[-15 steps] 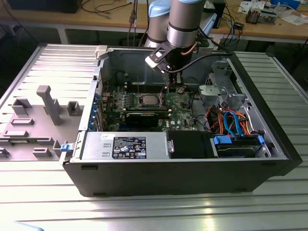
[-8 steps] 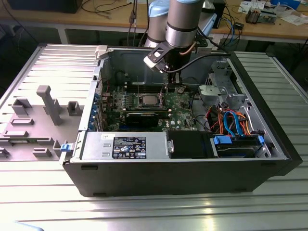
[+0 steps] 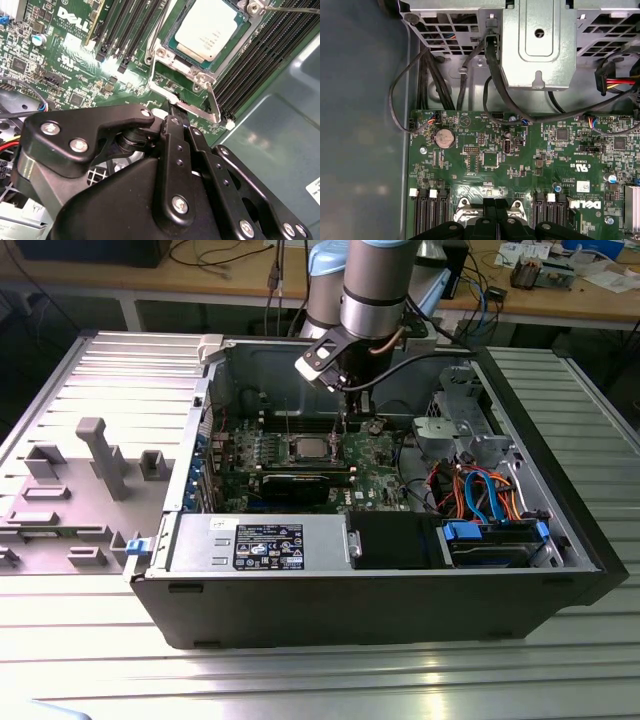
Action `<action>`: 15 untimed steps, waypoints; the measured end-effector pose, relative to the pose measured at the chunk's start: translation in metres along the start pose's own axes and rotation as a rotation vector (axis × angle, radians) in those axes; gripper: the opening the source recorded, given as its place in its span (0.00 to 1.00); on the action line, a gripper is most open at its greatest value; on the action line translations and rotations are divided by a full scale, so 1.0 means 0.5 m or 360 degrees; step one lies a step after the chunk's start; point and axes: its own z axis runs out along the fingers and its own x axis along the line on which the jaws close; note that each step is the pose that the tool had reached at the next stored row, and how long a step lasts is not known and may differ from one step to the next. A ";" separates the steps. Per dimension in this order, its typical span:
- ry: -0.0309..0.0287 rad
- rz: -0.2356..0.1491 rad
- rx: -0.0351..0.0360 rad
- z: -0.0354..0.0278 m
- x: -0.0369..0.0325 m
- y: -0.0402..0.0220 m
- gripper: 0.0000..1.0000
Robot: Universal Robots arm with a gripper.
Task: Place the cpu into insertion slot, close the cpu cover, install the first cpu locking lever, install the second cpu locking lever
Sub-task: 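Close the cpu cover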
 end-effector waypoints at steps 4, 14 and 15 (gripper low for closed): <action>0.00000 0.0000 0.0000 0.000 0.000 -0.004 0.11; 0.00001 0.0000 0.0000 0.000 0.000 -0.008 0.11; 0.00001 0.0000 0.0000 0.000 0.000 -0.009 0.11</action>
